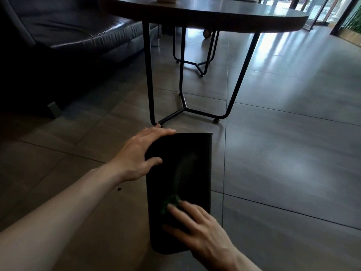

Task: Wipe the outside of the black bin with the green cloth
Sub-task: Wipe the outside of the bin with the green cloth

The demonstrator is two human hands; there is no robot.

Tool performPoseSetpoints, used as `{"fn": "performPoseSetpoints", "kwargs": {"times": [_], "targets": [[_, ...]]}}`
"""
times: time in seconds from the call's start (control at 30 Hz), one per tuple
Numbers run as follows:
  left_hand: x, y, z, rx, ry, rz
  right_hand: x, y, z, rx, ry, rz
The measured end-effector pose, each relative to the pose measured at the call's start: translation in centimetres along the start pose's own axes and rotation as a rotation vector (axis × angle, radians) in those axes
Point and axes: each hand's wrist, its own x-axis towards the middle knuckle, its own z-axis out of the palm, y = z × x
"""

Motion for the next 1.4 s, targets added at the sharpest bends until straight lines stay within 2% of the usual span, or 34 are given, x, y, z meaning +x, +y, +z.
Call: {"fn": "performPoseSetpoints", "kwargs": {"times": [0.07,0.17,0.27,0.37,0.5,0.57,0.67,0.77,0.83,0.9,0.97,1.07,1.17,1.3,1.4], "targets": [[0.2,0.2,0.2,-0.010,0.002,0.002,1.0,1.0,-0.8,0.030,0.069,0.128],[0.3,0.5,0.4,-0.015,0.012,0.009,4.7,3.1,-2.6,0.132,0.252,0.479],[0.5,1.0,0.7,-0.020,0.005,0.041,7.9,3.5,-3.6,0.164,0.326,0.597],[0.6,0.9,0.7,-0.011,0.000,0.045,7.4,2.5,-2.9,0.095,0.269,0.507],[0.4,0.5,0.3,-0.018,-0.014,0.013,1.9,-0.9,-0.1,0.012,0.054,0.084],[0.3,0.5,0.3,-0.032,-0.021,0.009,-0.7,-1.9,0.6,-0.026,-0.024,-0.026],[0.4,0.7,0.7,-0.034,-0.012,0.003,-1.8,-1.1,0.3,0.023,0.015,0.062],[0.6,0.8,0.9,-0.032,0.002,0.007,0.3,1.3,-1.0,0.096,0.172,0.330],[0.8,0.9,1.0,-0.017,-0.009,0.023,2.5,2.6,-1.9,0.102,0.234,0.440],[0.9,1.0,1.0,-0.017,-0.013,0.026,3.8,2.7,-2.1,0.079,0.217,0.401],[0.9,0.9,0.9,-0.018,-0.009,0.012,3.2,1.9,-1.3,0.048,0.163,0.283],[0.8,0.2,0.5,-0.024,-0.013,-0.018,0.0,-0.6,0.6,0.001,0.056,0.057],[0.6,-0.1,0.3,-0.058,-0.030,-0.028,-3.6,-2.1,1.8,-0.021,-0.034,-0.064],[0.5,-0.4,0.4,-0.076,-0.023,-0.040,-4.2,-1.2,0.8,-0.044,-0.047,-0.089],[0.6,-0.5,0.3,-0.078,-0.009,-0.050,-1.1,1.4,-0.7,0.014,0.034,0.055]]}}
